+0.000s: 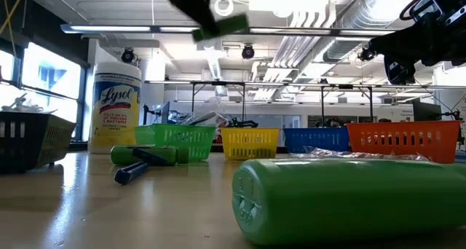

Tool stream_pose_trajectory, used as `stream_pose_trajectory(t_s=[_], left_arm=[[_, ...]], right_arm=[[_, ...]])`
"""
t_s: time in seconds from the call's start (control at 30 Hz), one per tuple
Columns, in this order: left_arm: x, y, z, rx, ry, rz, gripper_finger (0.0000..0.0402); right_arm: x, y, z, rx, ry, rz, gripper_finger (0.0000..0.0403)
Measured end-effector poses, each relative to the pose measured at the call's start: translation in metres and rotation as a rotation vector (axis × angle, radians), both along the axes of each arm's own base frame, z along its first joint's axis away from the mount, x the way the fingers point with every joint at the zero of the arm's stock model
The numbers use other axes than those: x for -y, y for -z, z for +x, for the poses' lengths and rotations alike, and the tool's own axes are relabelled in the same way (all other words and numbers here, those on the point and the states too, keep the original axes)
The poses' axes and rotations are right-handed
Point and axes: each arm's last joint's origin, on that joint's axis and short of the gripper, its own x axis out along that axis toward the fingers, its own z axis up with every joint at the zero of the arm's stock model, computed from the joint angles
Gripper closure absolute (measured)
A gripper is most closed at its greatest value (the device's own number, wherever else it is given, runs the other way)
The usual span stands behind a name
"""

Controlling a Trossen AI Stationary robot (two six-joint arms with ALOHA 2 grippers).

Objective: Pick & Place Travel size toiletries
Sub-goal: Put the shampoo bottle into the yellow bin

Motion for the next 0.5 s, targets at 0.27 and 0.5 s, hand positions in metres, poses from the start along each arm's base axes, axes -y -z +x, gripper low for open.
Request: stream_pose_trajectory(t_s=[0.27,0.5], left_arm=[[-0.049,0.027,0.007,-0.164,0.092,0.185,0.0257],[-0.067,0.033,0.023,-0.241,0.318,0.437,0.0257]], right_arm=[[0.0,-0.001,0.0,0.011,0.003,0.01,0.0399],[0.0,-0.001,0.0,0.015,0.006,0.011,0.0399]])
